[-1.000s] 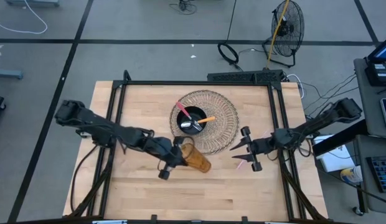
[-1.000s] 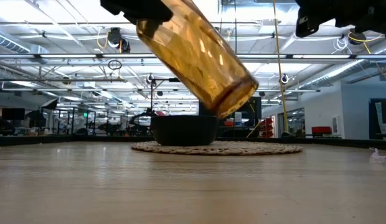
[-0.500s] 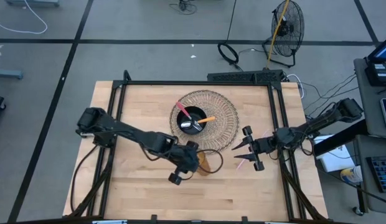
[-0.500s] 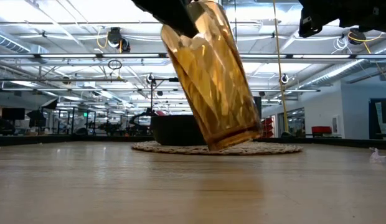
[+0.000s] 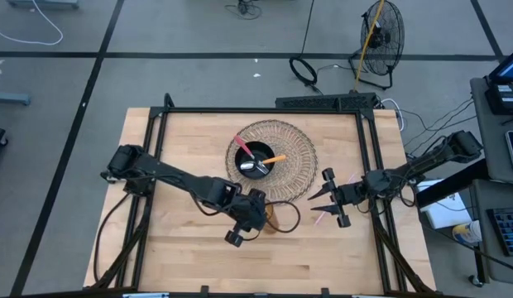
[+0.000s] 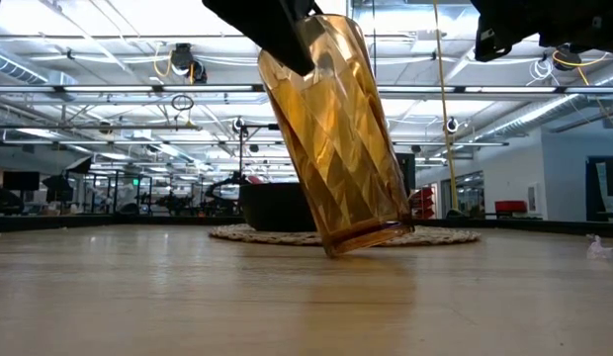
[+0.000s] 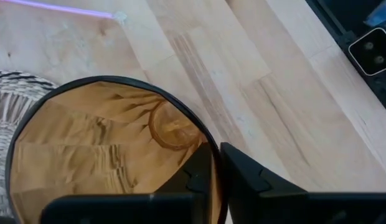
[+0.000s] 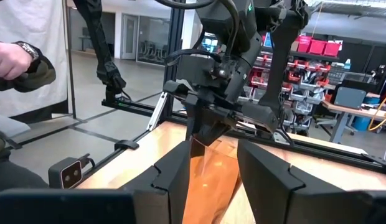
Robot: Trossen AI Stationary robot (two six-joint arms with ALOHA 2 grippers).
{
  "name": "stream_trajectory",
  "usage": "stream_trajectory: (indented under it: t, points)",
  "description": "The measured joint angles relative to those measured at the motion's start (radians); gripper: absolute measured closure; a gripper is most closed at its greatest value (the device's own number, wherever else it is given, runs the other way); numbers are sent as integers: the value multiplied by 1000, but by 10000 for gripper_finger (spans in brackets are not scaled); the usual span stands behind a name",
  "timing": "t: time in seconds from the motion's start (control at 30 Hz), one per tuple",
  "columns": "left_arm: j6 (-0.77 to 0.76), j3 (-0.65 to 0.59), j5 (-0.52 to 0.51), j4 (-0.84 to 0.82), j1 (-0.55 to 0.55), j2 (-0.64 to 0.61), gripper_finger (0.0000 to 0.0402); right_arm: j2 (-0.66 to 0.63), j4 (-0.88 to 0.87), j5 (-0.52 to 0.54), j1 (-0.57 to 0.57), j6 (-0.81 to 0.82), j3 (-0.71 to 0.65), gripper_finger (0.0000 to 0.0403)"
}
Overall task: Pick & Place Utensil
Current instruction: Put the brown cup to the right of the black bowl on the brown mat
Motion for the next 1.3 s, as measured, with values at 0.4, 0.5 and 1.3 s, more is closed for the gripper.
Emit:
stream_trajectory:
  t: [0.4,0.5,1.3]
  points:
    - [31,0,1,8,-12,0,335,0,-1,0,0,0,0,271]
    - [33,0,1,23,-14,0,319,0,-1,0,0,0,0,271]
    - [56,0,-39,86,-14,0,251,0,-47,1,0,23,0,271]
